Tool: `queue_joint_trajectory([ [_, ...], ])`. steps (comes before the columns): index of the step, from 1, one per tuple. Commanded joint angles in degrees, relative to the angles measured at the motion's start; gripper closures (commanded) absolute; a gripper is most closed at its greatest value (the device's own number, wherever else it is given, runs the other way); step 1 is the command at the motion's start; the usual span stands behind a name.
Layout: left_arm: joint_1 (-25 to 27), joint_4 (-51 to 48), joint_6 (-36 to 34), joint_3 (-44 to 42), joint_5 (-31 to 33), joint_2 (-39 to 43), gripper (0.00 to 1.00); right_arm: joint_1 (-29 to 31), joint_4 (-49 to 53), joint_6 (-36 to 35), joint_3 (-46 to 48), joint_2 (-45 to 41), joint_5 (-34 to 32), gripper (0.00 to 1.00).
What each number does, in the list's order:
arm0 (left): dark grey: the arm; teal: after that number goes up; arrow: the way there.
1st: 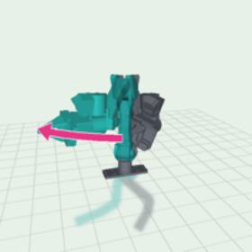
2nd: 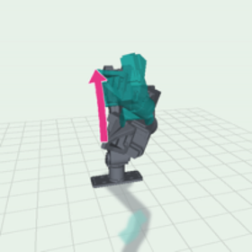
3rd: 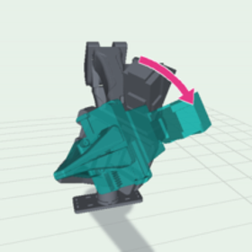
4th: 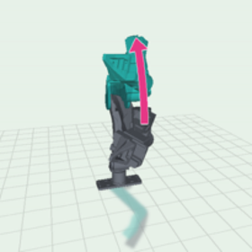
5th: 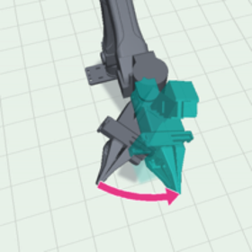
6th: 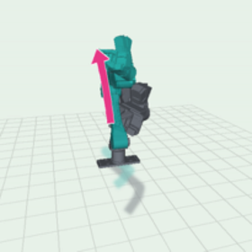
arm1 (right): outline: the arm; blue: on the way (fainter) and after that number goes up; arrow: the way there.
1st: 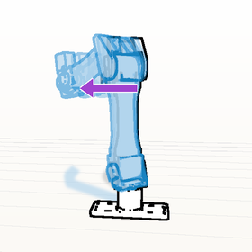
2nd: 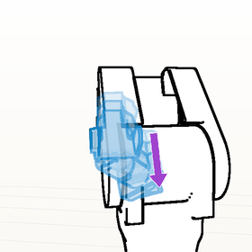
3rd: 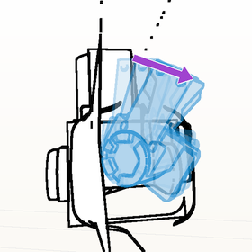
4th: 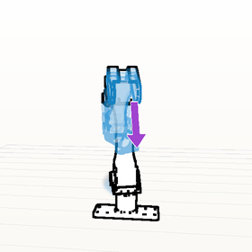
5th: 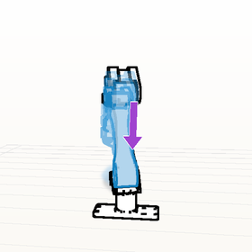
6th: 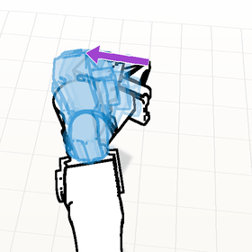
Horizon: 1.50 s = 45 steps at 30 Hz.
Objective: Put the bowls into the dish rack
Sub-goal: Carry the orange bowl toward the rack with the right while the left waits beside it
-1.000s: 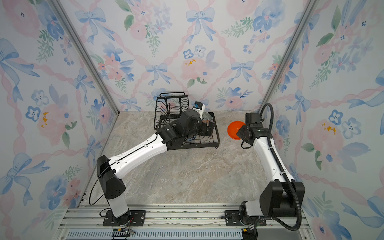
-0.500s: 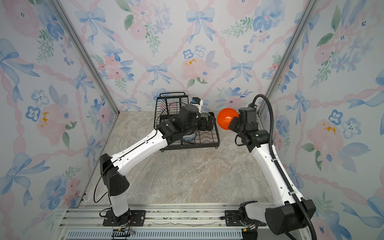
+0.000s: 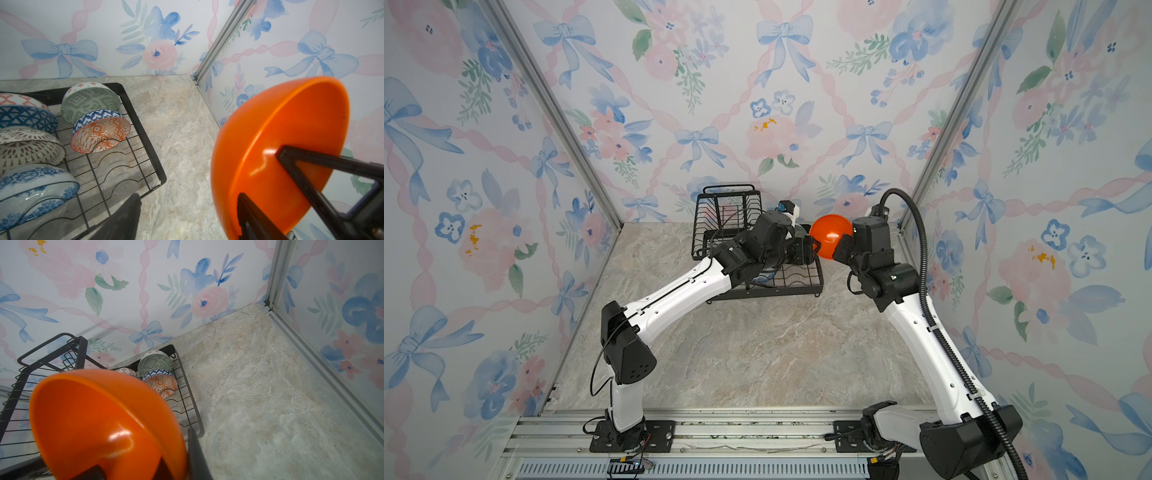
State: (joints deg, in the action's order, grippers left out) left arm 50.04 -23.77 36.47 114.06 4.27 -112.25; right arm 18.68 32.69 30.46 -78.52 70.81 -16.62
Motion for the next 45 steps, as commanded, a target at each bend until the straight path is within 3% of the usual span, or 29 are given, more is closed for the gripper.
queue_joint_trajectory([
  [1,-0.58,-0.43,0.37,1.34,-1.11,-1.22,0.33,1.67,-3.15,0.81,0.84,-1.46,-1.04,1.00],
  [8,-1.16,-0.46,0.79,1.52,-0.35,-0.87,0.56,3.68,-3.30,1.60,1.00,-0.52,-1.26,1.00],
  [12,-1.34,-0.40,1.00,1.60,0.01,-0.78,0.58,4.34,-2.90,2.56,1.48,-0.16,-1.81,1.00],
  [25,-2.03,-0.47,1.42,0.73,0.12,-0.04,0.86,7.06,-2.85,3.91,3.75,0.08,-3.68,1.00],
  [31,-2.25,-0.47,1.67,0.16,0.33,0.53,0.99,7.08,-3.07,4.43,3.52,0.81,-3.64,0.92],
  [45,-2.84,-0.32,1.35,-1.42,3.54,2.83,1.00,7.75,-1.98,4.49,2.05,2.72,-2.63,0.73],
])
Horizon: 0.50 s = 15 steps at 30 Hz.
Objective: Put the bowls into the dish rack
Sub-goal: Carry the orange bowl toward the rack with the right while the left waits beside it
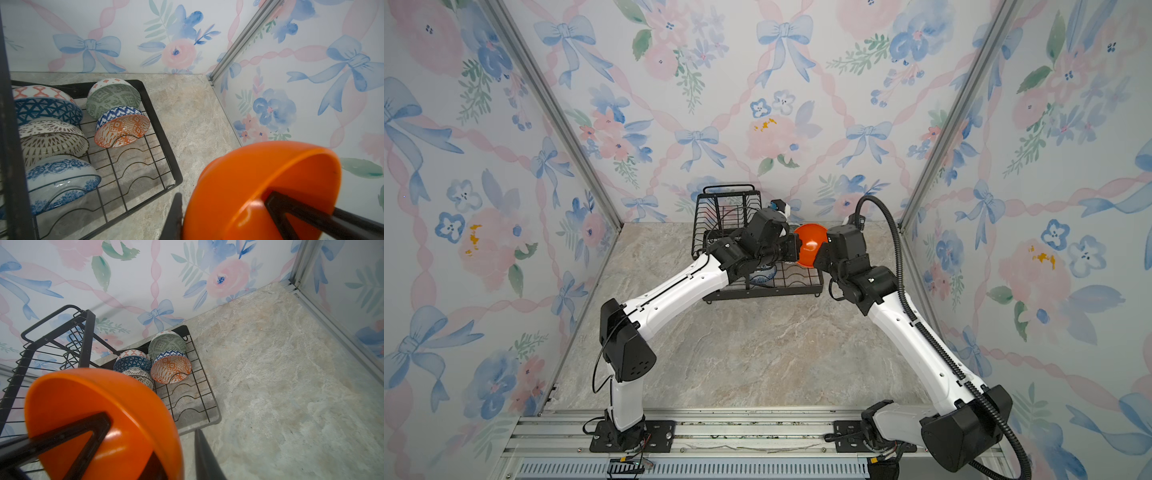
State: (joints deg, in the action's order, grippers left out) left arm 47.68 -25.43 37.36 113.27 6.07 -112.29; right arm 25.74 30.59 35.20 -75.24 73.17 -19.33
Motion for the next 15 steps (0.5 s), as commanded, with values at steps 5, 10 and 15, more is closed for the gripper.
queue_joint_trajectory([
  [5,-0.90,1.35,0.06,-1.36,4.32,3.83,1.00,0.63,0.92,-0.88,-2.06,0.23,0.08,0.62],
  [10,-1.71,1.35,-0.25,-1.48,5.70,4.45,1.00,0.45,1.44,-0.67,-2.10,-0.29,0.09,0.51],
  [15,-2.22,1.44,-1.85,-0.57,8.70,4.84,1.00,-0.52,2.38,0.22,-2.27,-1.09,0.05,0.43],
])
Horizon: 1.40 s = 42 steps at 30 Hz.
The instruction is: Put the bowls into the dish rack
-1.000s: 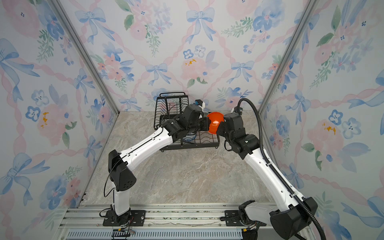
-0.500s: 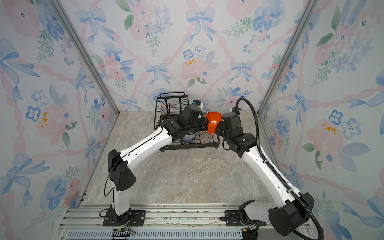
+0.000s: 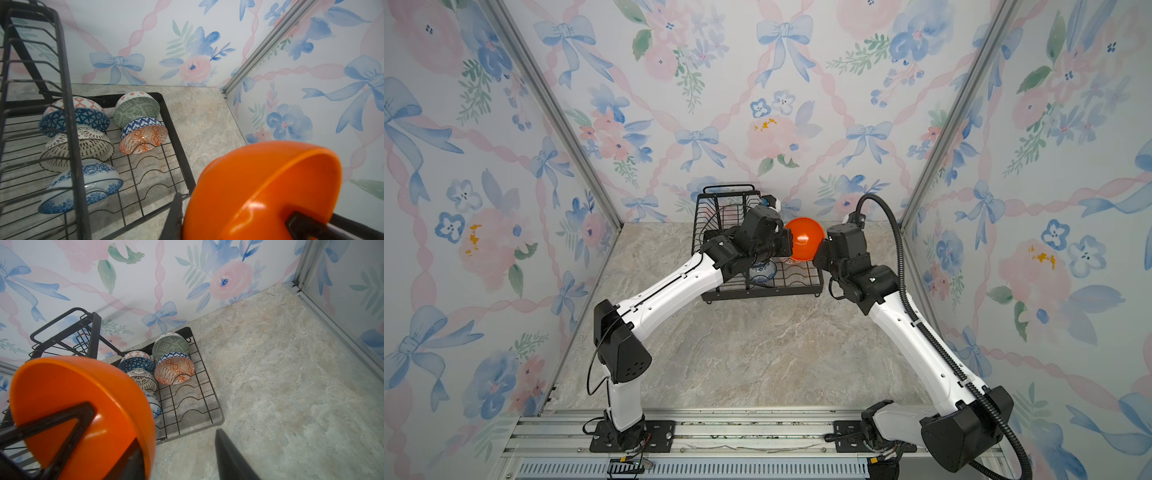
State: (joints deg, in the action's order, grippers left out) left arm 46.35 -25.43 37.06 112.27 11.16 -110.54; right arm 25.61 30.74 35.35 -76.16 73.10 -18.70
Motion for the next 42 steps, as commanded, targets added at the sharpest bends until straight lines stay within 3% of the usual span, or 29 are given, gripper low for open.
queue_joint_trajectory([
  [1,-1.06,1.48,-2.07,0.78,4.17,3.09,1.00,-0.78,2.24,0.07,-1.33,-1.27,-0.49,0.38],
  [3,-1.82,1.58,-3.52,1.73,4.53,2.85,1.00,-1.90,2.07,2.41,-1.29,-1.64,0.50,0.23],
  [5,-2.93,1.63,-5.13,2.70,5.35,2.66,1.00,-3.50,1.54,3.10,-1.43,-1.72,1.95,0.02],
  [12,-6.55,5.02,-8.28,3.92,7.93,3.13,1.00,-7.18,-1.98,4.76,-4.61,-0.90,7.16,0.03],
  [17,-7.56,13.89,-12.30,0.96,10.70,4.63,1.00,-7.11,-5.11,8.32,-9.66,0.77,8.58,0.03],
  [25,-7.94,30.96,-16.30,-5.87,13.31,6.44,1.00,-6.59,-8.36,24.14,-18.85,6.19,12.34,0.03],
  [29,-7.99,40.41,-19.30,-11.78,16.45,8.45,1.00,-3.92,-10.38,29.34,-23.30,8.12,10.96,0.03],
  [37,-8.29,46.96,-22.19,-14.16,17.71,7.58,1.00,0.43,-19.82,41.21,-22.19,10.38,9.57,0.03],
  [42,-7.95,48.29,-23.41,-13.53,17.84,5.90,1.00,2.59,-22.70,45.05,-22.89,12.57,9.45,0.03],
])
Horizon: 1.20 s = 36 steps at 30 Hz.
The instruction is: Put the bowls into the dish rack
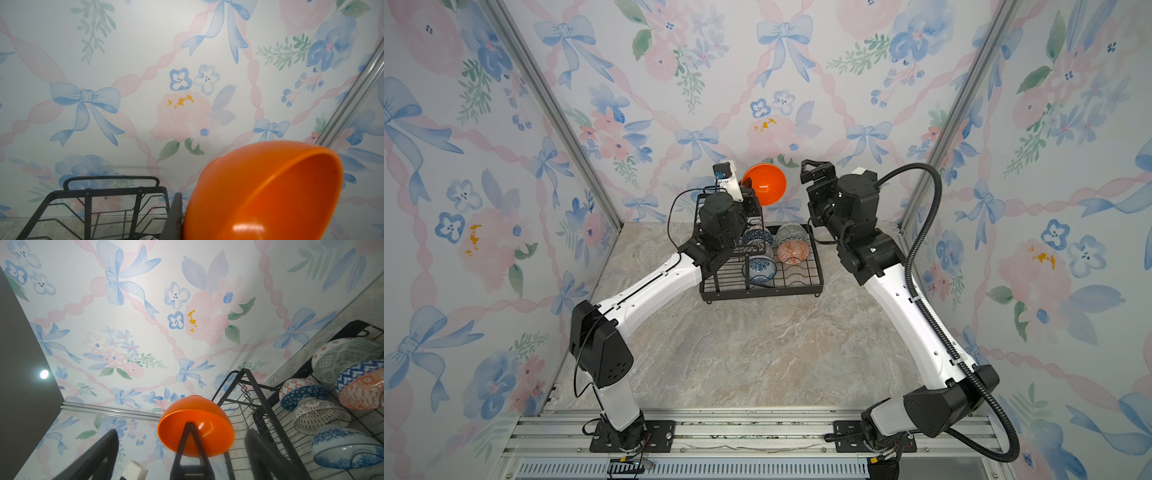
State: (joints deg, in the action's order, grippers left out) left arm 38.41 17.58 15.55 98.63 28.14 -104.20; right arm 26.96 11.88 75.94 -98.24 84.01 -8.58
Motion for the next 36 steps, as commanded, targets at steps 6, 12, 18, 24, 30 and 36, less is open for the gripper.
queue_joint_trajectory([
  [6,1.44,6.53,-4.46,-0.51,1.34,-1.03,1.00,2.97,-8.59,9.91,-0.04,3.83,0.75,0.03],
  [12,2.85,7.37,-5.80,-3.43,2.18,-0.44,1.00,3.98,-8.70,11.74,-2.47,6.34,0.63,0.02],
  [18,4.68,8.32,-7.51,-5.32,3.28,0.80,1.00,3.72,-12.63,15.06,-2.62,8.72,0.14,0.12],
  [24,5.96,9.31,-9.25,-7.38,4.29,2.29,1.00,3.43,-11.48,15.41,-5.24,10.48,-0.12,0.25],
  [30,6.32,9.75,-10.01,-8.96,4.90,3.86,1.00,2.86,-9.07,14.10,-7.63,12.34,-0.88,0.32],
  [36,6.40,10.00,-10.57,-9.90,5.17,4.96,1.00,2.49,-8.45,15.33,-4.02,11.11,-2.04,0.44],
])
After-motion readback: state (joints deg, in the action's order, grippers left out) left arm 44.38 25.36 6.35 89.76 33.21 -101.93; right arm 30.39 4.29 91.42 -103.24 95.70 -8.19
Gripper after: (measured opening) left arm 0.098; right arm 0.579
